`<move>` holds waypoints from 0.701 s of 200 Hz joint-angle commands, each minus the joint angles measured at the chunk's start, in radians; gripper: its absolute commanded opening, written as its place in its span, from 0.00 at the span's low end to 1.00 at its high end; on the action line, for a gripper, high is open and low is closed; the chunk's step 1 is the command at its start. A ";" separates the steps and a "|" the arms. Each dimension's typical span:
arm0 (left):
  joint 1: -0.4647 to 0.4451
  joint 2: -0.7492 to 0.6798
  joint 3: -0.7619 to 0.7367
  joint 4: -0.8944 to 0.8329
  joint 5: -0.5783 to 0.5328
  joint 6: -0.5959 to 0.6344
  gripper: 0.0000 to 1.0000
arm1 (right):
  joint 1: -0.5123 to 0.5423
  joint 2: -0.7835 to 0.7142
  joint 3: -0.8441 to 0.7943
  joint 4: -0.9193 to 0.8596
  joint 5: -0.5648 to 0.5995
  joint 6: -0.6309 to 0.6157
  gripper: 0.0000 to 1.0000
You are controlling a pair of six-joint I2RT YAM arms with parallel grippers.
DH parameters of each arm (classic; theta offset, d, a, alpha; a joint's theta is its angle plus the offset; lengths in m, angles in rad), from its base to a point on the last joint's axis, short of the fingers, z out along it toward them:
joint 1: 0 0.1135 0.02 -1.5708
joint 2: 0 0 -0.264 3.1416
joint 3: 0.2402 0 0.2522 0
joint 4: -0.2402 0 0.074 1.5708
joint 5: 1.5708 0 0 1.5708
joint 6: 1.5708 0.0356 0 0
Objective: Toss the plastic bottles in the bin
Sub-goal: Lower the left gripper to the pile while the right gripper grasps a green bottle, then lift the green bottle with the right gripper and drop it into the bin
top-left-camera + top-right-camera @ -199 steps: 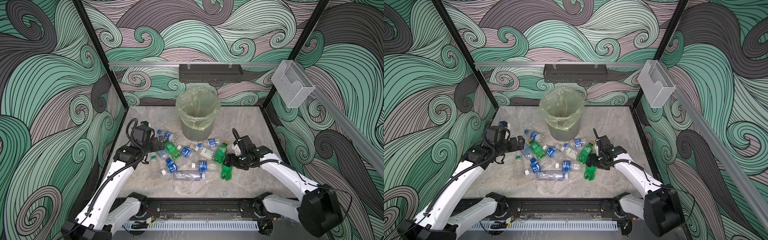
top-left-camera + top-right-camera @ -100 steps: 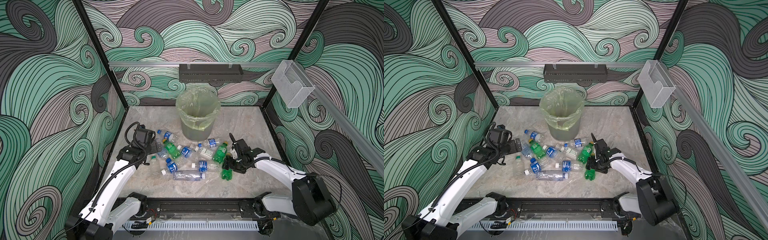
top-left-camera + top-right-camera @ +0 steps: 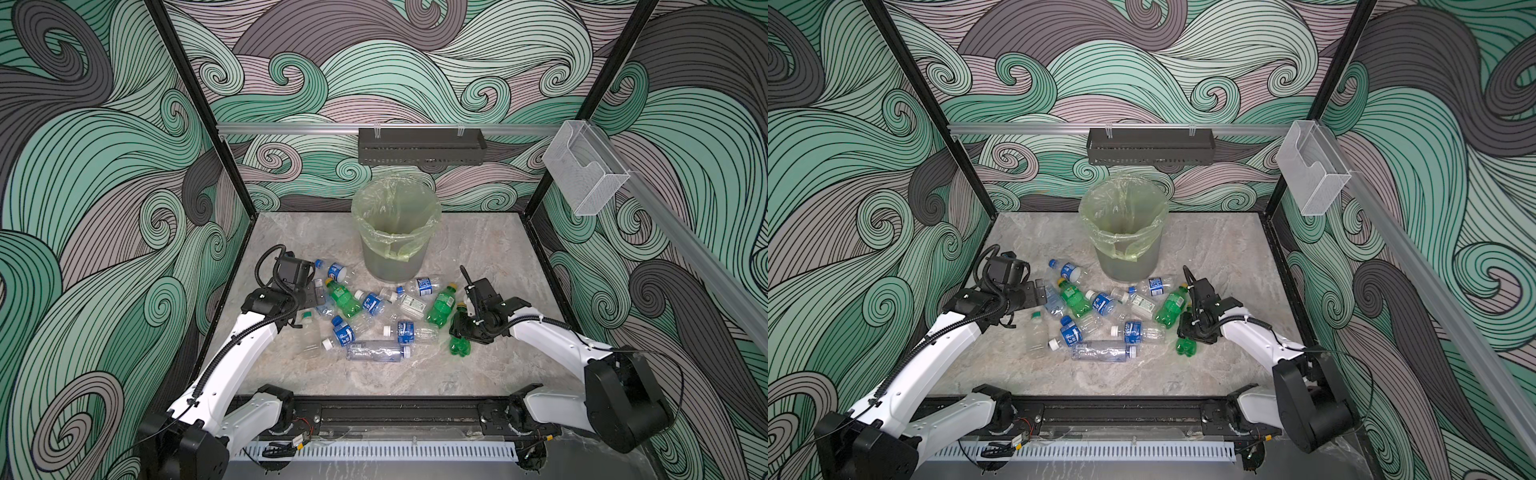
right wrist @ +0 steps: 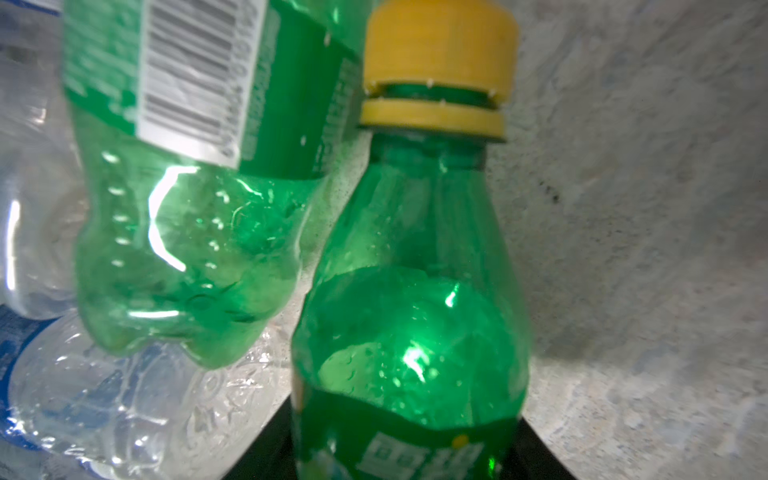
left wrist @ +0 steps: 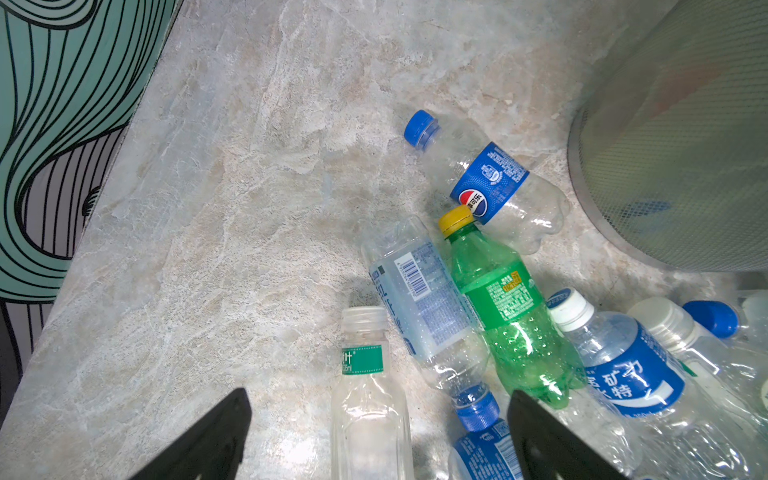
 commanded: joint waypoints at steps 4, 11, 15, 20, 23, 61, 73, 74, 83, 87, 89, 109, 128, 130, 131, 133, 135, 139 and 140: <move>0.008 0.017 0.001 -0.006 -0.015 -0.006 0.99 | 0.005 -0.064 0.021 -0.019 0.076 -0.009 0.55; 0.008 0.021 0.002 -0.013 -0.022 -0.009 0.99 | 0.005 -0.077 0.025 -0.022 0.078 -0.012 0.55; 0.008 0.023 0.003 -0.017 -0.025 -0.011 0.99 | 0.005 -0.085 0.027 -0.022 0.079 -0.014 0.55; 0.008 0.025 0.003 -0.021 -0.025 -0.014 0.99 | 0.005 -0.092 0.031 -0.024 0.080 -0.015 0.55; 0.008 0.027 0.003 -0.024 -0.023 -0.015 0.99 | 0.005 -0.097 0.033 -0.025 0.081 -0.017 0.55; 0.008 0.028 -0.006 -0.025 -0.022 -0.023 0.99 | 0.005 -0.143 0.080 -0.036 0.060 -0.055 0.54; 0.008 0.035 -0.007 -0.026 -0.023 -0.023 0.99 | 0.004 -0.157 0.124 -0.048 0.036 -0.079 0.54; 0.008 0.036 -0.008 -0.026 -0.022 -0.024 0.99 | 0.005 -0.158 0.128 -0.050 0.034 -0.081 0.54; 0.008 0.042 -0.004 -0.029 -0.021 -0.022 0.99 | 0.005 -0.170 0.167 -0.058 0.021 -0.100 0.53; 0.008 0.045 -0.002 -0.031 -0.022 -0.022 0.99 | 0.004 -0.175 0.186 -0.062 0.018 -0.108 0.53; 0.008 0.046 0.000 -0.032 -0.021 -0.022 0.99 | 0.004 -0.178 0.195 -0.063 0.015 -0.113 0.53; 0.008 0.053 0.006 -0.034 -0.022 -0.023 0.99 | 0.005 -0.183 0.307 -0.058 -0.010 -0.161 0.53; 0.008 0.053 0.011 -0.031 -0.012 -0.024 0.99 | 0.005 -0.119 0.495 -0.056 -0.063 -0.192 0.53; 0.008 0.053 0.012 -0.031 -0.010 -0.025 0.99 | 0.005 -0.109 0.519 -0.056 -0.069 -0.193 0.53; 0.008 0.053 0.013 -0.030 -0.009 -0.024 0.99 | 0.005 -0.103 0.530 -0.054 -0.073 -0.193 0.53; 0.008 0.053 0.013 -0.030 -0.007 -0.025 0.99 | 0.005 -0.091 0.555 -0.049 -0.083 -0.193 0.53; 0.008 0.052 0.013 -0.029 -0.006 -0.026 0.99 | 0.005 -0.079 0.579 -0.044 -0.090 -0.194 0.53; 0.008 0.053 0.013 -0.028 -0.005 -0.027 0.99 | 0.005 -0.055 0.627 -0.029 -0.106 -0.191 0.53; 0.008 0.053 0.013 -0.028 -0.005 -0.027 0.99 | 0.005 -0.048 0.639 -0.024 -0.108 -0.190 0.53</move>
